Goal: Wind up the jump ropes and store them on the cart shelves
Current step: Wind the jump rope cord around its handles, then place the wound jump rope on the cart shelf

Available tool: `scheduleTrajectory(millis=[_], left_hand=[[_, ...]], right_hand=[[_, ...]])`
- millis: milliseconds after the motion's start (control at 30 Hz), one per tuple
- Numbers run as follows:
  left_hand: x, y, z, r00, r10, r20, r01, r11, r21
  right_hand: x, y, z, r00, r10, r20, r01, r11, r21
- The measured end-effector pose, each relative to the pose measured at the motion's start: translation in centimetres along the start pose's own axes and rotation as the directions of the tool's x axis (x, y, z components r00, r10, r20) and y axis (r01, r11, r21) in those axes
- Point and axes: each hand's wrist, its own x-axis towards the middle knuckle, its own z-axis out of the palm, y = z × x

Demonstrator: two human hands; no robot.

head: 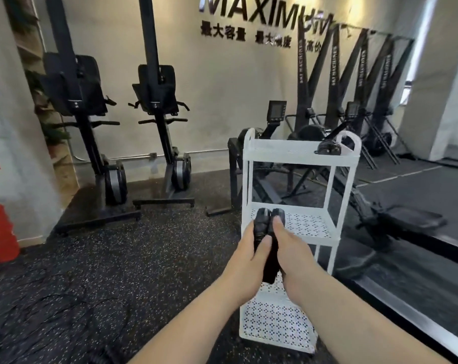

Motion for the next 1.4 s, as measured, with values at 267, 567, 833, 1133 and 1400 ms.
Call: scheduleTrajectory(millis=[267,567,833,1133,1400], left_hand=[[6.7,7.3,1.8,0.998,-0.064,0.016,0.066,0.982,-0.179],[15.0,13.4,2.6,1.0,0.004,-0.02,-0.006,0.992,-0.125],[20.8,14.6,2.7,0.985,0.171,-0.001,-0.165,0.952,0.26],[25.2,9.9,1.7,0.928,0.271,0.254,-0.322,0.247,0.914],[24.8,8.5,2.2,0.922,0.286,0.26,-0.317,0.174,0.932]], right_hand=[[2.2,-6.1,-3.4,0.895,-0.436,0.096,0.438,0.815,-0.379],[7.6,-9.5,-6.0,0.693,-0.65,0.312,0.568,0.226,-0.792],[14.9,-15.6,-4.3,0.753,-0.651,0.095,0.408,0.349,-0.843],[20.1,-20.0,-2.4,0.859,-0.473,0.197,0.158,-0.12,-0.98],[23.5,-22.3,-3.0,0.941,-0.304,0.151,0.045,-0.329,-0.943]])
